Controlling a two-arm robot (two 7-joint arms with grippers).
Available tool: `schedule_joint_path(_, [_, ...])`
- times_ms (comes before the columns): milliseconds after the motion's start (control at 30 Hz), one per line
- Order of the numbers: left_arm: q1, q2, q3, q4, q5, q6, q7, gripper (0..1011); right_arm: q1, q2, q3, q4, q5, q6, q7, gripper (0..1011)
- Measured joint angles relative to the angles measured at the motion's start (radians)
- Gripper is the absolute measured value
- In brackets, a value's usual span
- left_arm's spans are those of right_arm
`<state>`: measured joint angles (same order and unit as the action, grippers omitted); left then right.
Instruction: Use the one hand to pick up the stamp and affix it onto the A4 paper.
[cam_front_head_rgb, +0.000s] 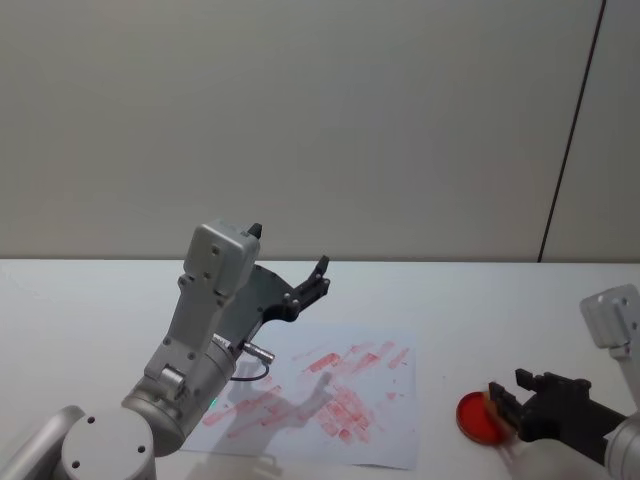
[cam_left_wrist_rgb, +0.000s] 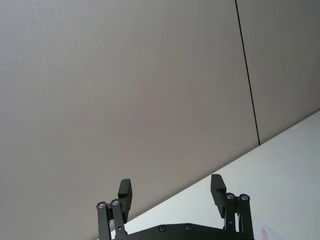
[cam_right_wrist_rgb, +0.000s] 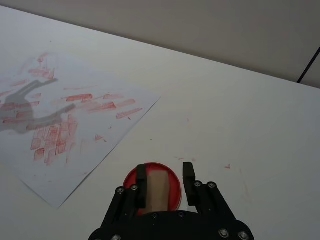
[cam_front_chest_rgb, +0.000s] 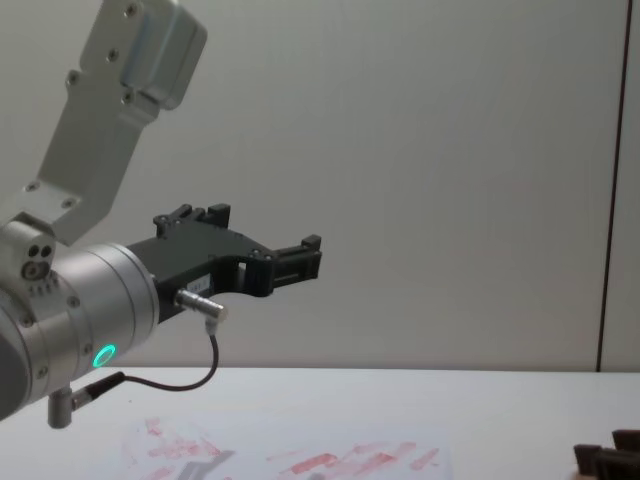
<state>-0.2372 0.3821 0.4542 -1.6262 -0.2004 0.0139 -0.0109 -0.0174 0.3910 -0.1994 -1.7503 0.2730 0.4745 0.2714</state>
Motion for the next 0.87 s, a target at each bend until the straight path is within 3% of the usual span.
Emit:
schedule_joint_path(100, [0.0,0.0,0.0,0.0,0.0,0.0,0.0,1003,0.0,0.001,0.0,0.002,-0.002,0.0,0.002,449])
schedule_joint_path(567, [0.0,0.0,0.0,0.0,0.0,0.0,0.0,1002,0.001,0.002,-0.002,0.006,-0.008,0.0,0.006,917])
schedule_joint_path(700, [0.0,0.0,0.0,0.0,0.0,0.0,0.0,1002,0.002,0.003,-0.002,0.006,-0.008,0.0,0.007,999])
schedule_joint_path(867, [0.0,0.0,0.0,0.0,0.0,0.0,0.0,1003,0.002,0.003,-0.002,0.007,-0.009,0.0,0.007,1001])
